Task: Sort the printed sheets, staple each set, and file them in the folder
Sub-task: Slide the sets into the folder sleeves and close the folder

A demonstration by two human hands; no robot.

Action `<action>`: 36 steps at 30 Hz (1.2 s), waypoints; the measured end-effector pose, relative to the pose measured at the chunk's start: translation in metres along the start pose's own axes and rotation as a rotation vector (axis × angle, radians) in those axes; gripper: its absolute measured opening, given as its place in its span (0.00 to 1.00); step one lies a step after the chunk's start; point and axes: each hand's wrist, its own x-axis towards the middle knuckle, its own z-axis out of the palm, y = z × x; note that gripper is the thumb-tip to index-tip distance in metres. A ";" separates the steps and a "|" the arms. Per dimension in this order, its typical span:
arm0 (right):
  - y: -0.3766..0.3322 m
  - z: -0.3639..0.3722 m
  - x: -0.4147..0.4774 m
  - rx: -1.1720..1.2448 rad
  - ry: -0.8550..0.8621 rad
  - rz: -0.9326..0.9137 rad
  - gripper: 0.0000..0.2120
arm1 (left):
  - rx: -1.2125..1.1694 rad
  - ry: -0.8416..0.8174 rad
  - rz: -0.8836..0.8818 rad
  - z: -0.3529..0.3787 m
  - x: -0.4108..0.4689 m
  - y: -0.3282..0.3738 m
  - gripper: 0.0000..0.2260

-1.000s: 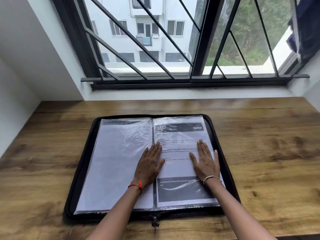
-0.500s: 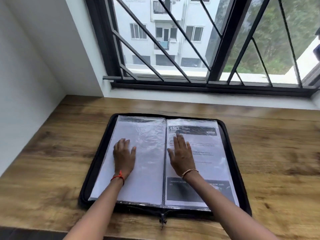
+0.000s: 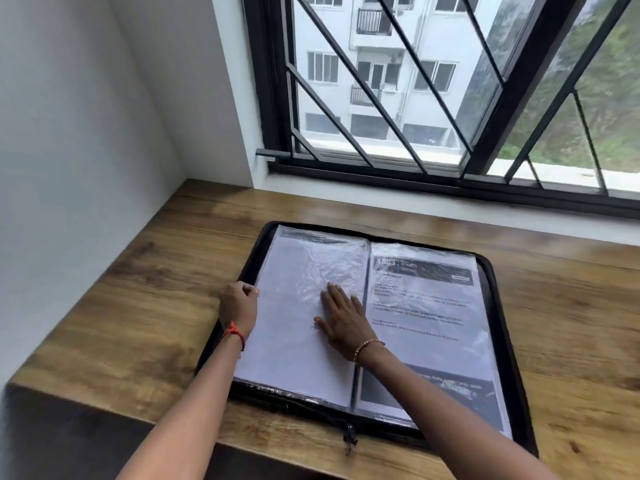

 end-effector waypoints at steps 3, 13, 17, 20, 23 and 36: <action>0.001 -0.003 0.000 0.016 -0.028 -0.001 0.28 | -0.045 -0.027 -0.085 0.003 0.007 0.000 0.07; 0.009 -0.013 -0.001 0.155 0.069 0.015 0.25 | -0.016 -0.187 -0.065 -0.017 0.013 0.022 0.12; 0.018 -0.022 0.003 0.239 0.224 0.003 0.22 | -0.643 -0.618 -0.156 -0.055 0.010 0.047 0.14; 0.020 -0.033 0.005 0.406 0.359 0.040 0.21 | -0.901 -0.817 -0.141 -0.067 0.007 0.060 0.08; 0.024 -0.050 0.002 0.578 0.496 0.098 0.22 | -1.028 -1.015 -0.131 -0.062 -0.006 0.079 0.11; 0.110 -0.117 -0.074 1.185 0.682 0.472 0.15 | -0.349 -1.232 0.167 0.057 -0.076 0.129 0.13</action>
